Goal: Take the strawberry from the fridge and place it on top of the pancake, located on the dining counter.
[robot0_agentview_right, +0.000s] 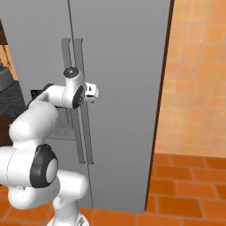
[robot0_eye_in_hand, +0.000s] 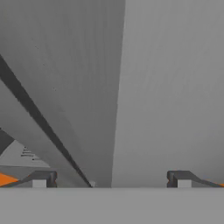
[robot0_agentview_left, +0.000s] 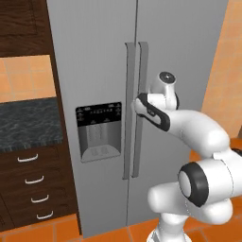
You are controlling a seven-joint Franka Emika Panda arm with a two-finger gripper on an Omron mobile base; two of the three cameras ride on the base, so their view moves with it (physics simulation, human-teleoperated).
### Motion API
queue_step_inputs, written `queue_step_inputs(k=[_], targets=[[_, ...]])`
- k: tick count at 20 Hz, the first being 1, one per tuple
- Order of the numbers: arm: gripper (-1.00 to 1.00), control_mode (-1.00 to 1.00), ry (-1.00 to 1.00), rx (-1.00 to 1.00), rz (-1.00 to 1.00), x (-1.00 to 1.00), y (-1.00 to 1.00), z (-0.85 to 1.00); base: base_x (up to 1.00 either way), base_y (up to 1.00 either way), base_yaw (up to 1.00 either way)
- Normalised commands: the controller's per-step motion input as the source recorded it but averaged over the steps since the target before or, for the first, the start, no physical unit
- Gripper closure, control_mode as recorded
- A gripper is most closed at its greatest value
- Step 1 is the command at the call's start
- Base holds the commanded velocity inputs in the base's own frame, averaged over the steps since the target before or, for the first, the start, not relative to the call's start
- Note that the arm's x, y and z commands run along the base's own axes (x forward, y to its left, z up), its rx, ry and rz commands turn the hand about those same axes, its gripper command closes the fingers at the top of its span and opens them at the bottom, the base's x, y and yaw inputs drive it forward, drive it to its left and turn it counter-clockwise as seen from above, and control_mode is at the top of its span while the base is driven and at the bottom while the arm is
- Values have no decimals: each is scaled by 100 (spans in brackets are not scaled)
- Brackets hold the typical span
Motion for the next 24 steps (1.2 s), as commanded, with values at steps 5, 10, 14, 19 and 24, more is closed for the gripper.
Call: queue_step_inputs(k=[5, 10, 14, 19, 24], targets=[[-100, -100, -13, 9, -5, 25, 4, -1, 0, 0, 0], [-100, -100, -5, 15, -9, 3, 1, 0, 0, 0, 0], [-100, -100, -8, 0, -8, 5, 2, -6, 0, 0, 0], [-100, -100, -14, -3, -4, 21, 4, -12, 0, 0, 0], [-100, -100, -3, 0, -1, 12, 6, -3, 0, 0, 0]])
